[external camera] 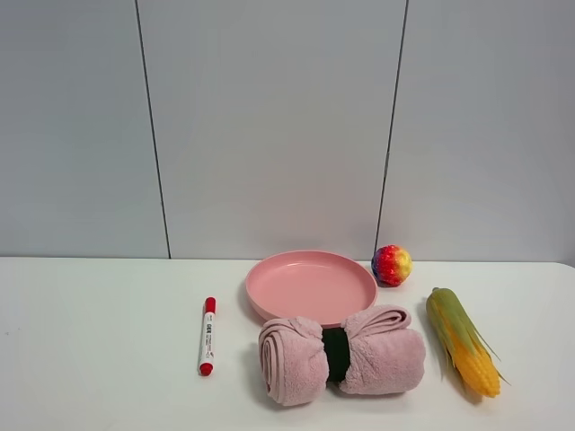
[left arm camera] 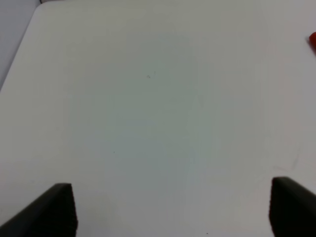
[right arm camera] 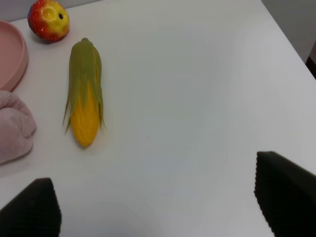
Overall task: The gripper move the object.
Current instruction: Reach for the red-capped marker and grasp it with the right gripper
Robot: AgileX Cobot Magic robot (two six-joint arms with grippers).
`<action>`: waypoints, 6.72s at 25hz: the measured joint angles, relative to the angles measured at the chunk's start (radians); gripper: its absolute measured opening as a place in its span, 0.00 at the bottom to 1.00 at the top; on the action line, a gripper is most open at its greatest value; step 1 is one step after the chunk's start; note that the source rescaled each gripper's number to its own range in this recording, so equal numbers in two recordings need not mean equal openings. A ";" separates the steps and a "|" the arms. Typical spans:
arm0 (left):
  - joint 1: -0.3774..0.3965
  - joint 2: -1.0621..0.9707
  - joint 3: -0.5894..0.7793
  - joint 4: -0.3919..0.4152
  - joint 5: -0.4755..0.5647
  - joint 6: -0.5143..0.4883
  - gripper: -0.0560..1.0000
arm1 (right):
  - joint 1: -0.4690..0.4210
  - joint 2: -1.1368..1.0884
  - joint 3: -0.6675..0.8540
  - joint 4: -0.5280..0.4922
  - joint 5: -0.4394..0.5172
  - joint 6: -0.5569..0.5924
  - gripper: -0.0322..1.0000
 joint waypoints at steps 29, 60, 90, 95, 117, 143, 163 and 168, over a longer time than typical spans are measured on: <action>0.000 0.000 0.000 0.000 0.000 0.000 1.00 | 0.225 1.130 -0.430 1.075 -0.131 -1.095 0.76; 0.000 0.000 0.000 0.000 0.000 0.000 1.00 | 0.803 1.935 -1.039 -0.126 -0.143 -0.629 0.75; 0.000 0.000 0.000 0.000 0.000 0.000 1.00 | 0.819 1.996 -1.042 0.091 -0.389 0.330 0.86; 0.000 0.000 0.000 0.000 0.000 0.000 1.00 | 0.822 2.050 -1.119 0.085 -0.374 0.477 0.86; 0.000 0.000 0.000 0.000 0.000 0.000 1.00 | 0.834 2.502 -1.684 -0.030 -0.006 0.635 0.78; 0.000 0.000 0.000 0.000 0.000 0.000 1.00 | 0.842 2.556 -1.685 -0.054 -0.187 0.679 0.72; 0.000 0.000 0.000 0.000 0.000 0.000 1.00 | 0.866 2.579 -1.687 -0.123 -0.155 0.678 0.31; 0.000 0.000 0.000 0.000 0.000 0.000 1.00 | 0.866 2.580 -1.687 -0.123 -0.149 0.658 0.12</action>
